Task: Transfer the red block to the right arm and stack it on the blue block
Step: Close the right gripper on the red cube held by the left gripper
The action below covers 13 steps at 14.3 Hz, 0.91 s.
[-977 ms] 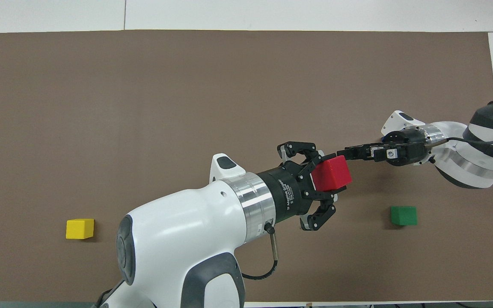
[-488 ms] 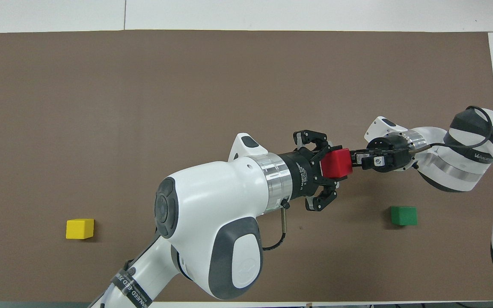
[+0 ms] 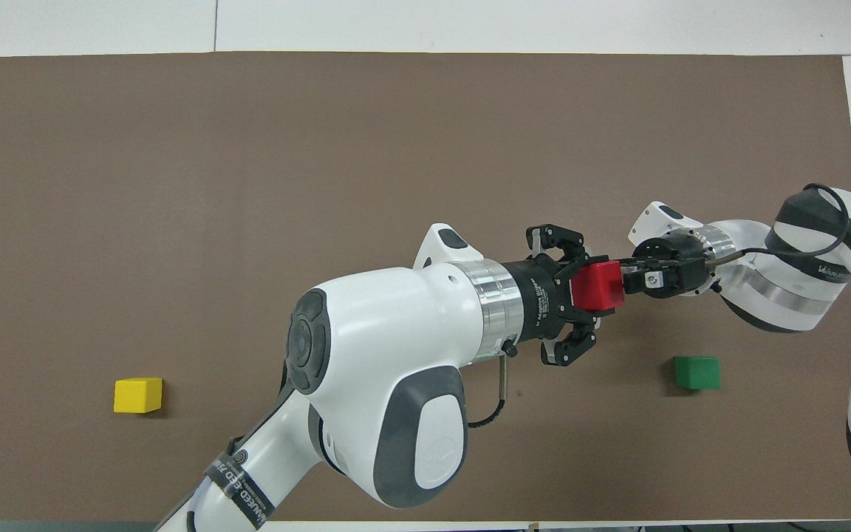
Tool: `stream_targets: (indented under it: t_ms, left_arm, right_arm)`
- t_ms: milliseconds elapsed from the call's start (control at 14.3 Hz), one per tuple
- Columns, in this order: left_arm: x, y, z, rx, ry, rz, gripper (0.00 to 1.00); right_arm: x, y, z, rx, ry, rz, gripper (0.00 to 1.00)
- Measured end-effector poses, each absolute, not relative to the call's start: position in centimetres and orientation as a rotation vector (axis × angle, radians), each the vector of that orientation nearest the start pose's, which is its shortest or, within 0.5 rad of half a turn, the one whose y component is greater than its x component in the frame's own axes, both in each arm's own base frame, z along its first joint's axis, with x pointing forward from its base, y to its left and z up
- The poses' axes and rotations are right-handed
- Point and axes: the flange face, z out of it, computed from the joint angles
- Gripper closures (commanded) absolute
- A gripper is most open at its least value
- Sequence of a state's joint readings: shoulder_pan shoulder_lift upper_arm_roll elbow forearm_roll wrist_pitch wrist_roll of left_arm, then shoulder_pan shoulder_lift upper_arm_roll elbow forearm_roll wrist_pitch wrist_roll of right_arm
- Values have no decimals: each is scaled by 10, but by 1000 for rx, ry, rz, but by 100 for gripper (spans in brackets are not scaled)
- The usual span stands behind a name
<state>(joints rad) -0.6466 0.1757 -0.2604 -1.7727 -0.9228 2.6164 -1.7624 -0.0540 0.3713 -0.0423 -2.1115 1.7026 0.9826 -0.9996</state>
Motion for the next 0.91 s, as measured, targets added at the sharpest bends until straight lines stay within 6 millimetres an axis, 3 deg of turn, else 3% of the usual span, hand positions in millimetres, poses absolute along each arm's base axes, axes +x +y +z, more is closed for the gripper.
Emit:
stream_targets:
  t_ms: [279,488,907]
  left_arm:
    - [425,-499,530,1642,1587,-717,100]
    - [413,-511,523,1670,1577,-734,100]
    - [414,-514,514,1679,1588,-741,100]
  right_arm:
    - [525,95,340,-1046,-210,5,1]
    - [525,97,339,-1050,-209,5,13]
    - [525,99,337,-1054,-206,9,13]
